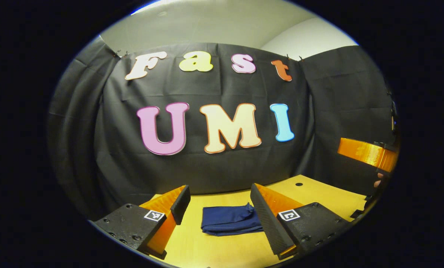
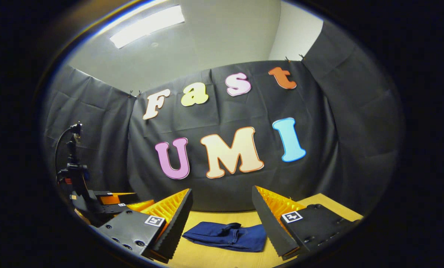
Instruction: Grasp the waist and the cuffs of the jeans and fold them to make the two legs overlap; first hold the waist and fold one-third of the jeans toward the cuffs, then hold the cuffs and fold the remaining one-third in the same direction to finish folding.
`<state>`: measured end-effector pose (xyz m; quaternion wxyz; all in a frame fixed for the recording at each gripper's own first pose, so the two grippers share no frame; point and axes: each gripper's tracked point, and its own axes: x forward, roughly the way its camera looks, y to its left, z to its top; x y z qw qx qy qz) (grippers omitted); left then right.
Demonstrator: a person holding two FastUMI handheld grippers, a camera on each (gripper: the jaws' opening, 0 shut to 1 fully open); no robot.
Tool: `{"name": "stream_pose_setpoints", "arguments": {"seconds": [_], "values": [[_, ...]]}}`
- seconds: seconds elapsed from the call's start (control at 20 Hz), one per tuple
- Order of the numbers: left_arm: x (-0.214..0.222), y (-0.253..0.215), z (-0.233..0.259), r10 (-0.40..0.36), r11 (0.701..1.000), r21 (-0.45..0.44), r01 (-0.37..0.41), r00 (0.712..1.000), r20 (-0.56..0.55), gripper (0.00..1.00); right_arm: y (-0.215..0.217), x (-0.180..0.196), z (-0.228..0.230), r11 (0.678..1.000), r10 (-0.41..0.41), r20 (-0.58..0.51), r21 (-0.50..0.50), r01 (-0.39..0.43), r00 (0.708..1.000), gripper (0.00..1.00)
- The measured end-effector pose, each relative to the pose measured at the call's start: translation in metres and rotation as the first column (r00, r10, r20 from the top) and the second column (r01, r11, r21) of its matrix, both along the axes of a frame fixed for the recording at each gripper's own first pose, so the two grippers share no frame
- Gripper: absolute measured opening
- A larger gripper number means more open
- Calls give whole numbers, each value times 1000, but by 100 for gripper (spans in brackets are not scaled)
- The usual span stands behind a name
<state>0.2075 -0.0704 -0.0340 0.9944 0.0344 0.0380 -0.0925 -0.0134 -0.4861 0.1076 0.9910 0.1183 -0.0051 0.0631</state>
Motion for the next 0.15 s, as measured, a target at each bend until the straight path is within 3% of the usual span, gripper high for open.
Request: {"name": "stream_pose_setpoints", "arguments": {"seconds": [0.15], "values": [[-28, 19, 7, 17, 1000, -6, -17, 1000, 12, 94, 14, -18, 12, 1000, 6, 26, -8, -6, 1000, 98]]}}
